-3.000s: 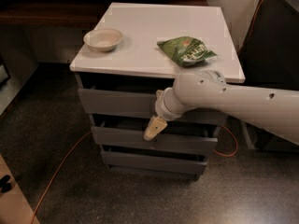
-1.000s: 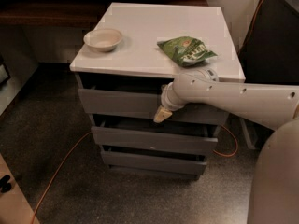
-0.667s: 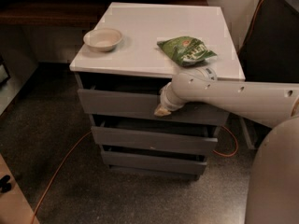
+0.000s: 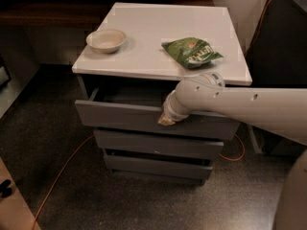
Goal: Place green jalapeno chip bag into top drawer
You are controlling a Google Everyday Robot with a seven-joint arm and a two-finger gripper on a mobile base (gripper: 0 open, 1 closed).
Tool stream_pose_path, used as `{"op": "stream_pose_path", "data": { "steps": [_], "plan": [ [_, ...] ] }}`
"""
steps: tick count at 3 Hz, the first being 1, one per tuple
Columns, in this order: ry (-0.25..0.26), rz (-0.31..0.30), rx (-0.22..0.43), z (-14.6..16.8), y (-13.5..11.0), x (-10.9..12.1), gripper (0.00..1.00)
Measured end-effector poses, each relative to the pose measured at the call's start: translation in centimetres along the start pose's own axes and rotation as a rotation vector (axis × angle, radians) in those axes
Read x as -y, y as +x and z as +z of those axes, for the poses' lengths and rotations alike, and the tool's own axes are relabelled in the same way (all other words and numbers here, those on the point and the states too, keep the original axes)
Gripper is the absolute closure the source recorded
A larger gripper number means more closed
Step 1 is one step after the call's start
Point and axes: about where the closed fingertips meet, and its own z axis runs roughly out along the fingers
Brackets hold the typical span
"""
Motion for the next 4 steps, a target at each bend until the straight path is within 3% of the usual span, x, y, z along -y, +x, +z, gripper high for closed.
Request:
{"op": "stream_pose_path", "data": {
  "steps": [1,2,3,4],
  "plan": [
    [-0.032,0.017,-0.001,-0.9,0.0,-3.0,1.00],
    [-0.059,0.036,0.008,-1.4,-0.2,-5.4,1.00],
    [-0.059,0.036,0.008,-1.8,-0.4,-5.2,1.00],
    [-0.074,0.058,0.020,-2.1,-0.7,-6.8,1.00]
  ]
}}
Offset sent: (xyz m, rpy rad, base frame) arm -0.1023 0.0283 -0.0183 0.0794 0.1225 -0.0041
